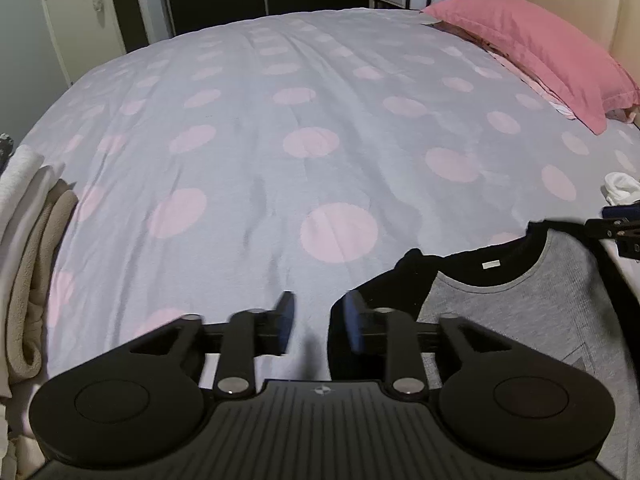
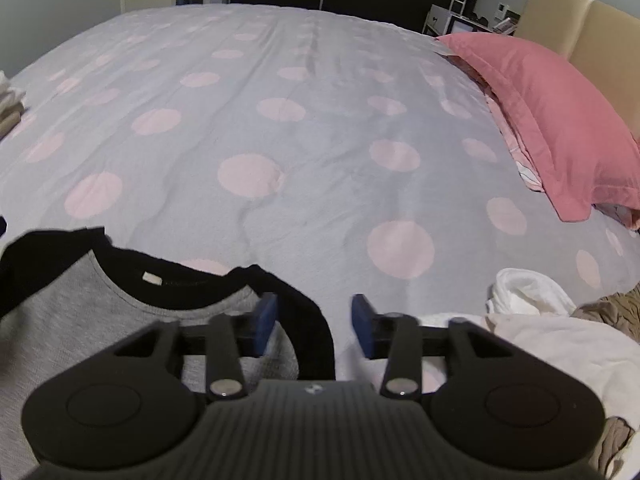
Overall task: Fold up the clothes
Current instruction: 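Lay the shirt flat on the bed with both grippers and release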
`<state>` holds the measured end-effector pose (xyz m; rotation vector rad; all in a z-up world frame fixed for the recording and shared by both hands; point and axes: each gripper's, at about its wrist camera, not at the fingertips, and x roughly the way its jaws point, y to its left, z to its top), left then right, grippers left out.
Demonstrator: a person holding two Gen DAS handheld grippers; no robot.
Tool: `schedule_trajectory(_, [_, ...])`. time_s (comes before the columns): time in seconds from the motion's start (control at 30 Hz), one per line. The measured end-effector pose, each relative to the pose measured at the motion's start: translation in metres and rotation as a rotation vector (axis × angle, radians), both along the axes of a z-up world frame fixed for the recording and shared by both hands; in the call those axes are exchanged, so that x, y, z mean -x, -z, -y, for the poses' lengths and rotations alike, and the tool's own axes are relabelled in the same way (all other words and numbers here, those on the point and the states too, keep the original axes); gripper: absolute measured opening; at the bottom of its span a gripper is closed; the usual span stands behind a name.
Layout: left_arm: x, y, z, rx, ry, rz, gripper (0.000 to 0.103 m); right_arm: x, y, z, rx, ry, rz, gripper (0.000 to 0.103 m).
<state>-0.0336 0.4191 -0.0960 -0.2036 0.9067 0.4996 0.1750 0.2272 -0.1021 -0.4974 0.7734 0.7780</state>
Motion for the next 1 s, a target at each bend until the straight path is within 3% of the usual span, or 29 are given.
schedule_trajectory(0.2, [0.020,-0.025,0.012,0.040,0.018,0.030,0.030,0.003,-0.024,0.026,-0.034,0.002,-0.035,0.046])
schedule_trajectory(0.33, [0.041,-0.036,0.030,0.051,0.047,0.024,0.041,0.009,-0.034,0.053,-0.032,-0.011,-0.074,0.054])
schedule_trajectory(0.43, [0.060,-0.037,0.043,0.079,0.064,0.002,0.041,0.016,-0.035,0.077,-0.020,-0.012,-0.107,0.054])
schedule_trajectory(0.67, [0.103,-0.031,0.080,0.181,0.092,-0.017,0.041,0.044,-0.017,0.133,0.004,0.007,-0.217,0.052])
schedule_trajectory(1.0, [0.146,-0.001,0.139,0.274,0.148,-0.068,0.041,0.094,-0.019,0.187,0.006,-0.040,-0.228,0.049])
